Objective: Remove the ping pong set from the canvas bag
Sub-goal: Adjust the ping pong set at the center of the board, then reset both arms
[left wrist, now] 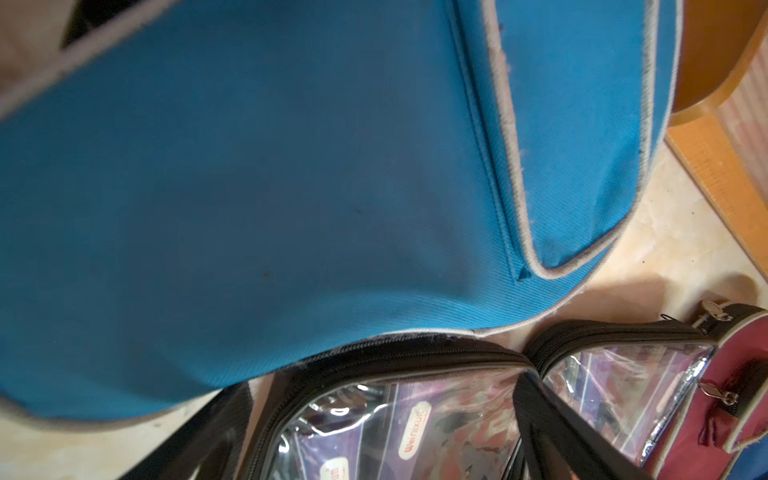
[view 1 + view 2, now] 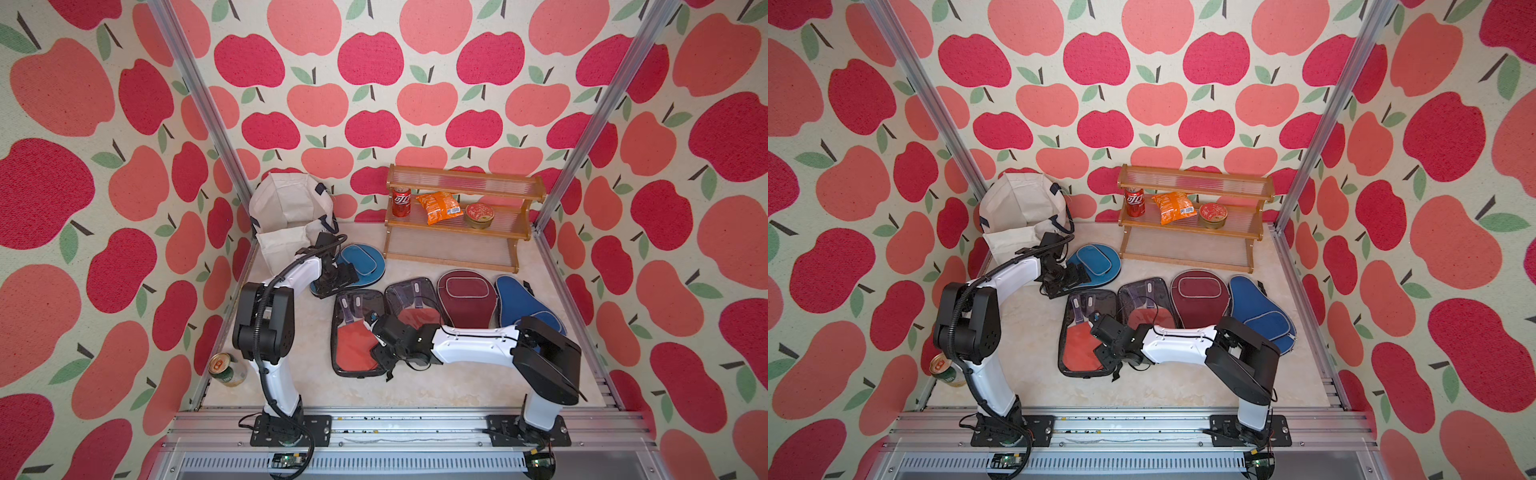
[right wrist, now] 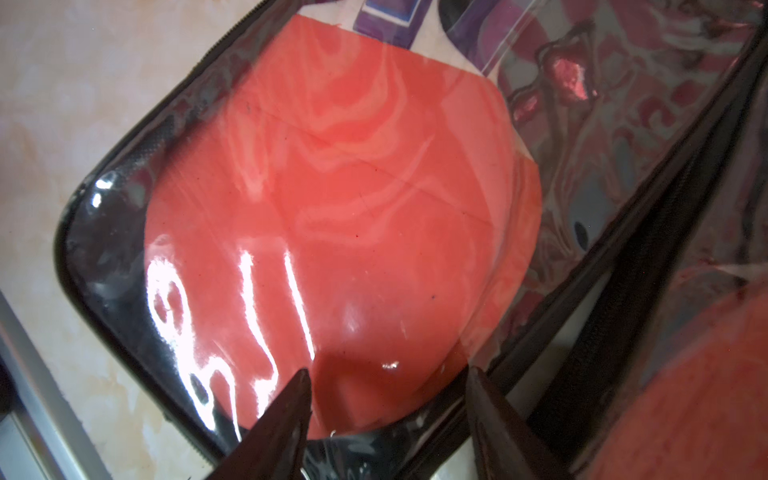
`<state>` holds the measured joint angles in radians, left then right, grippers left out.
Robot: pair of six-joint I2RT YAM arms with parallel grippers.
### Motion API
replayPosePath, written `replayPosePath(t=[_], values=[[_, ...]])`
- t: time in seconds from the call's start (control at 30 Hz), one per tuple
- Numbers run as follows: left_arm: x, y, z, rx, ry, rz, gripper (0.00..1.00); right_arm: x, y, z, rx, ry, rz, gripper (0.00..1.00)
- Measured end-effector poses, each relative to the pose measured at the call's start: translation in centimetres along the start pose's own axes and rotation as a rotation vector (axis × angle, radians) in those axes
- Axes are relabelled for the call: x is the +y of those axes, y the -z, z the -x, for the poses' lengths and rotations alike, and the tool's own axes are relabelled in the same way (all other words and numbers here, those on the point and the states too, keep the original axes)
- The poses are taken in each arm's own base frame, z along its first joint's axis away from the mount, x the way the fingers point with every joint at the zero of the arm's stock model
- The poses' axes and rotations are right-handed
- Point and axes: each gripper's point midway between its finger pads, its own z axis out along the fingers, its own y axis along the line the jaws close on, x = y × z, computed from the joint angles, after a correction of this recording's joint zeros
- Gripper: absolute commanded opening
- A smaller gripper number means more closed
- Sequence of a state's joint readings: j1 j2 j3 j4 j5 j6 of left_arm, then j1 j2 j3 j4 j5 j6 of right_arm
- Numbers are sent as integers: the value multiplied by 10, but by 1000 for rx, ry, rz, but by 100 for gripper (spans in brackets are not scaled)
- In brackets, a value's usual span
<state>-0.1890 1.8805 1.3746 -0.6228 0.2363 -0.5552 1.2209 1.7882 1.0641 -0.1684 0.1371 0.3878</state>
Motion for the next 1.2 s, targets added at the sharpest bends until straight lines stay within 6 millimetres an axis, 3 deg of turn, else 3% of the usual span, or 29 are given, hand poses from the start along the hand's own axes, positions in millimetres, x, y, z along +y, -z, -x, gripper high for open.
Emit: replayPosePath(t=[0.3, 0.47, 0.63, 0.73, 0.8, 0.9, 1.03, 1.2], values=[[-20, 15, 24, -63, -22, -49, 96, 0, 1, 1, -10, -1, 4, 62], [-26, 21, 23, -65, -27, -74, 98, 0, 20, 15, -63, 5, 16, 69], [-43, 65, 32, -158, -80, -141, 99, -28, 65, 59, -212, -32, 2, 88], [-58, 106, 39, -256, -126, -199, 99, -50, 96, 81, -305, -49, -31, 98], [-66, 136, 41, -324, -162, -236, 100, -63, 114, 90, -355, -48, -60, 99], [-75, 175, 42, -422, -214, -283, 100, -85, 143, 100, -419, -47, -113, 99], [-74, 211, 34, -530, -275, -303, 100, -124, 189, 108, -514, -65, -218, 99], [-52, 240, 13, -675, -347, -269, 99, -182, 251, 89, -616, -106, -413, 99]])
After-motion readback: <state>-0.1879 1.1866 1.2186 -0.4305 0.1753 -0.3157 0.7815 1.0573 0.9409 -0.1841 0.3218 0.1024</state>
